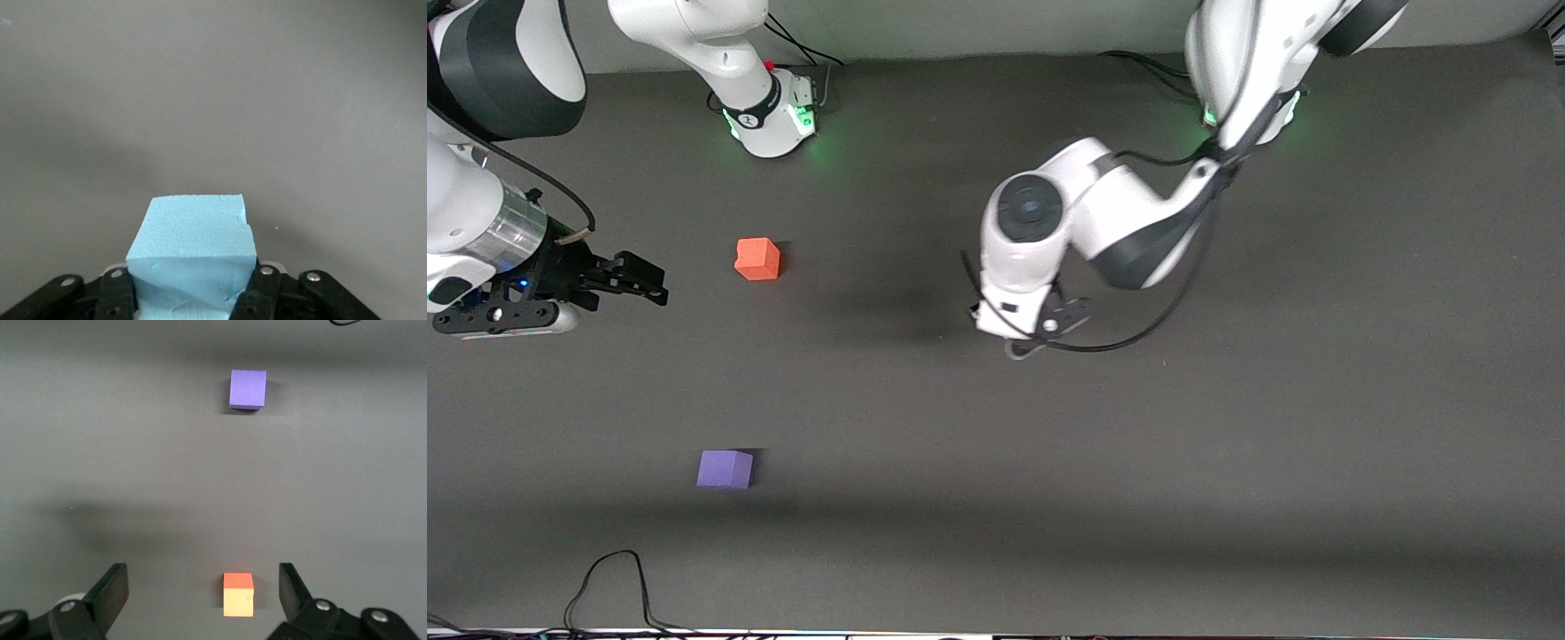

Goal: Place blue block between orange and purple blocks
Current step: 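Carry the blue block with the left gripper toward the table middle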

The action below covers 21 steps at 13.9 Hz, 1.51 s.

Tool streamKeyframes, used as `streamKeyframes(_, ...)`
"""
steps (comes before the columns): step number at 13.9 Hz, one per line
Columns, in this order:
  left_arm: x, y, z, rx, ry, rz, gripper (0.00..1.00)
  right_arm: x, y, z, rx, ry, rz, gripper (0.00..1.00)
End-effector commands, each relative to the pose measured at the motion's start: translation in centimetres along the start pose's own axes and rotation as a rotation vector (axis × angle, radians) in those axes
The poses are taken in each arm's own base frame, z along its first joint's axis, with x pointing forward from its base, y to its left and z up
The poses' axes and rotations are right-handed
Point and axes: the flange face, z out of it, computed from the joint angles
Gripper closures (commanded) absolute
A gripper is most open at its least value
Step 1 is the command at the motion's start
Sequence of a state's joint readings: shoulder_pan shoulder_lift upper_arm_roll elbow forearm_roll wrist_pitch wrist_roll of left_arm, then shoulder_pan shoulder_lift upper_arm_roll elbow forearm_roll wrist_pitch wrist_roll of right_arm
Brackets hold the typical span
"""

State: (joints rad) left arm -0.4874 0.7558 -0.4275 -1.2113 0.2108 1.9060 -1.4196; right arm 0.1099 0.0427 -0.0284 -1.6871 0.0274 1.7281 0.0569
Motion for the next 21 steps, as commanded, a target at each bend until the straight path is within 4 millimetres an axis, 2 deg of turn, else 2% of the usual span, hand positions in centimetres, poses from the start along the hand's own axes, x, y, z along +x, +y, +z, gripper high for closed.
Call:
streamKeyframes(1,-1.7,3.7,6.6,-0.009,0.073,0.025,0.73,0.0,0.0,-0.4,0.001,0.008,0.009,0.0)
streamKeyframes(2,-3.2,4.4,9.5,-0.018,0.113,0.053,0.72,0.0,0.0,-0.4,-0.004,0.008,0.007,0.0)
streamKeyframes(4,-4.4,4.9,14.0,-0.021,0.177,0.091,0.71,0.1,0.3,0.2,-0.005,-0.005,0.012,0.0)
streamKeyframes(5,-4.8,5.0,15.4,-0.028,0.177,0.103,0.68,0.3,0.5,0.2,-0.006,-0.004,0.014,0.0)
streamKeyframes(7,-5.1,4.9,16.3,-0.018,0.179,0.114,0.66,-0.1,0.4,-0.3,-0.009,-0.008,0.015,0.0)
streamKeyframes(8,-5.1,4.8,16.5,-0.015,0.178,0.113,0.52,-0.4,0.7,-0.1,-0.012,-0.034,0.017,0.0)
streamKeyframes(9,-5.1,4.8,16.5,-0.012,0.179,0.114,0.11,-0.2,0.7,0.2,-0.015,-0.042,0.015,0.0)
streamKeyframes(10,-5.1,4.7,16.4,-0.007,0.183,0.119,0.0,-0.1,0.5,0.4,-0.015,-0.042,0.012,0.0)
streamKeyframes(11,-4.8,4.6,15.8,0.003,0.193,0.121,0.0,0.4,0.2,0.5,-0.015,-0.04,0.008,0.0)
streamKeyframes(12,-4.2,4.5,14.3,0.011,0.201,0.12,0.0,0.5,0.2,0.7,-0.016,-0.046,0.008,0.0)
streamKeyframes(14,-1.9,3.5,11.0,0.067,0.199,0.119,0.0,0.5,0.9,0.3,-0.015,-0.04,0.007,0.0)
streamKeyframes(15,-0.9,2.9,8.2,0.075,0.204,0.112,0.0,0.5,0.8,0.4,-0.016,-0.042,0.006,0.0)
streamKeyframes(16,0.9,1.8,5.4,0.093,0.209,0.093,0.0,0.6,0.3,0.8,-0.027,-0.049,-0.006,0.0)
streamKeyframes(18,6.1,-1.8,0.0,0.103,0.206,0.112,0.0,1.2,-0.4,3.3,-0.028,-0.099,-0.062,0.0)
streamKeyframes(20,11.9,-6.7,-4.7,0.097,0.205,0.137,0.0,2.6,-4.0,6.5,0.118,-0.123,-0.112,0.0)
streamKeyframes(21,14.7,-9.6,-7.2,0.074,0.175,0.127,0.0,3.2,-7.5,7.8,0.17,-0.099,-0.143,0.0)
